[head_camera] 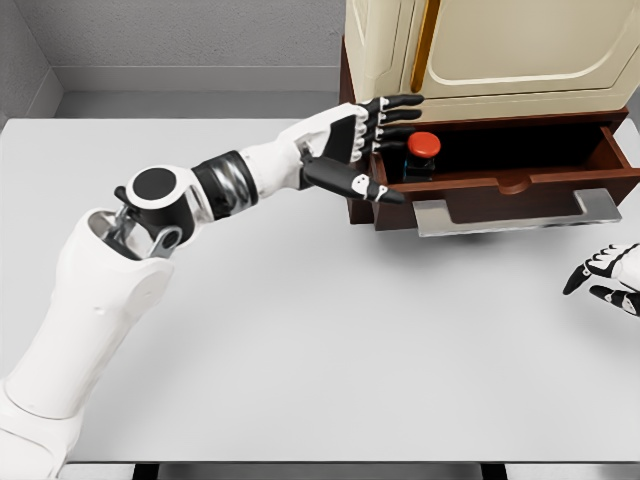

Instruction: Put the switch into the drawer with left arm, and close the drawer with right arm

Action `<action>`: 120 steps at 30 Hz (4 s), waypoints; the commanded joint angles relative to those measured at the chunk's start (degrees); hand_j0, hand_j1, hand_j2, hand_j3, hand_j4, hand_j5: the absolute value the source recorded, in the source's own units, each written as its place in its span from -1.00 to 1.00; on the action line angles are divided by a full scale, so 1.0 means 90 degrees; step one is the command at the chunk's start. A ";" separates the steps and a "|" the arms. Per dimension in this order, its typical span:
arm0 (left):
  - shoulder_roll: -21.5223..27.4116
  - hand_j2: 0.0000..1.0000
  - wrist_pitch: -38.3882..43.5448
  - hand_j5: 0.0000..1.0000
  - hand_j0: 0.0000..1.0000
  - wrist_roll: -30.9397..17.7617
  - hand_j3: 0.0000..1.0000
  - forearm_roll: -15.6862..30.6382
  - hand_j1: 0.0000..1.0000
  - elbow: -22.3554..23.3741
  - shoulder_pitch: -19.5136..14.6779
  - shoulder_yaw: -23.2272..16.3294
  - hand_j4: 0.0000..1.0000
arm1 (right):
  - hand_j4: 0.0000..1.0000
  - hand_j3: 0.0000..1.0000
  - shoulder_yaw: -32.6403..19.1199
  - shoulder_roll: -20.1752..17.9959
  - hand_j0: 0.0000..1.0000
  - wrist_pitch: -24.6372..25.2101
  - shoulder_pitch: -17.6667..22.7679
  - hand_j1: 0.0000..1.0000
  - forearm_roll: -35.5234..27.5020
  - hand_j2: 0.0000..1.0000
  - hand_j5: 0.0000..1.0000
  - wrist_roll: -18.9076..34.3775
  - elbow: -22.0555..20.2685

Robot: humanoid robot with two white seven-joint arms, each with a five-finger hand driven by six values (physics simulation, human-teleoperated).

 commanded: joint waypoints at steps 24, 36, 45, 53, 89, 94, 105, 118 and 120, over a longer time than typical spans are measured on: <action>-0.1114 1.00 -0.0008 1.00 1.00 0.0024 1.00 -0.1014 1.00 0.0294 -0.0244 -0.0453 1.00 | 0.00 0.00 -0.0001 -0.0008 0.00 0.0007 0.0000 0.00 -0.0043 0.00 0.00 -0.0002 0.0028; -0.0589 1.00 0.0002 1.00 1.00 -0.0005 1.00 -0.0703 1.00 -0.0145 -0.0381 -0.0560 1.00 | 0.00 0.00 -0.0001 -0.0018 0.00 0.0007 0.0000 0.00 -0.0043 0.00 0.00 -0.0002 0.0067; 0.0477 1.00 0.0002 1.00 1.00 -0.0034 1.00 0.0011 1.00 -0.0439 -0.0107 -0.0053 1.00 | 0.00 0.00 -0.0001 -0.0008 0.00 0.0007 0.0000 0.00 -0.0043 0.00 0.00 -0.0002 0.0047; 0.0136 1.00 -0.0008 1.00 1.00 -0.0024 1.00 -0.0086 1.00 0.0128 -0.0205 -0.0160 1.00 | 0.00 0.00 -0.0001 -0.0008 0.00 0.0007 0.0000 0.00 -0.0043 0.00 0.00 -0.0002 0.0057; 0.1668 1.00 -0.0994 1.00 1.00 -0.1511 1.00 0.0295 1.00 -0.0683 0.0039 0.0748 1.00 | 0.00 0.00 0.0019 -0.0057 0.00 0.0007 -0.0058 0.00 -0.0199 0.00 0.00 0.0017 0.0038; 0.2508 1.00 -0.3425 1.00 1.00 -0.1511 1.00 0.0109 1.00 -0.0683 0.1435 0.1753 1.00 | -0.01 -0.01 0.0028 -0.0067 -0.01 0.0007 -0.0059 -0.01 -0.0473 -0.01 -0.01 0.0017 0.0008; 0.2186 1.00 -0.7295 1.00 1.00 -0.1511 1.00 -0.2127 1.00 0.1700 0.4219 0.4459 1.00 | 0.00 0.00 0.0028 -0.0135 0.00 0.0007 -0.0166 0.00 -0.0766 0.00 0.00 0.0008 -0.0069; 0.2157 1.00 -0.7295 1.00 1.00 -0.1511 1.00 -0.2352 1.00 0.1671 0.4258 0.4449 1.00 | 0.01 0.01 0.0350 -0.0028 0.01 0.0007 -0.0693 0.01 -0.0756 0.01 0.01 0.0008 -0.0431; 0.2157 1.00 -0.7295 1.00 1.00 -0.1511 1.00 -0.2371 1.00 0.1671 0.4258 0.4449 1.00 | 0.01 0.01 0.0419 -0.0018 0.01 0.0007 -0.0801 0.01 -0.0756 0.01 0.01 0.0008 -0.0431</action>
